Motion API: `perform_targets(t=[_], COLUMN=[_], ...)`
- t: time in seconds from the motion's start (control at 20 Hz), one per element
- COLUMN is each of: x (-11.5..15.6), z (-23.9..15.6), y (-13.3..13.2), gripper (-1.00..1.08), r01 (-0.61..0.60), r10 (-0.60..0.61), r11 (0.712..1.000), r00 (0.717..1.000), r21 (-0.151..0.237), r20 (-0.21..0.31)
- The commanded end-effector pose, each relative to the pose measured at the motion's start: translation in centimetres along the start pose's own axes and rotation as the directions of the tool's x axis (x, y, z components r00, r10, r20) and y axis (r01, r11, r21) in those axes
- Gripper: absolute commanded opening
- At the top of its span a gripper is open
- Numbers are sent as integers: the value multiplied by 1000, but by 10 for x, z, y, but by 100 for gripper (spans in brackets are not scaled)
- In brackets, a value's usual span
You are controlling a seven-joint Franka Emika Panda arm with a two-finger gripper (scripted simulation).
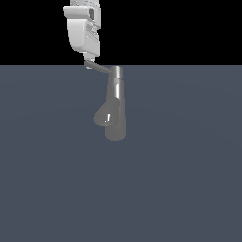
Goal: Turn on the faucet by rotating a designated handle.
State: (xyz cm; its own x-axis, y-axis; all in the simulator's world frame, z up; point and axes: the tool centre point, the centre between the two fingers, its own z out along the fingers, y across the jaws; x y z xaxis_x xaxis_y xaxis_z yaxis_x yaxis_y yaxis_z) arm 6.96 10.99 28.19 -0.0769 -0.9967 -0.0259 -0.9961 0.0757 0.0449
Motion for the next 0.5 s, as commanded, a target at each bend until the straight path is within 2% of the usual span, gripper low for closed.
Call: perform_targets(t=[0.0, 0.45], x=[7, 22], z=[-1, -8], y=[7, 28], gripper=[-100, -100], r01=[-2, 3], r10=[2, -3], r11=[1000, 1000], r00=[1000, 1000], r21=[-8, -12], r20=[-2, -1])
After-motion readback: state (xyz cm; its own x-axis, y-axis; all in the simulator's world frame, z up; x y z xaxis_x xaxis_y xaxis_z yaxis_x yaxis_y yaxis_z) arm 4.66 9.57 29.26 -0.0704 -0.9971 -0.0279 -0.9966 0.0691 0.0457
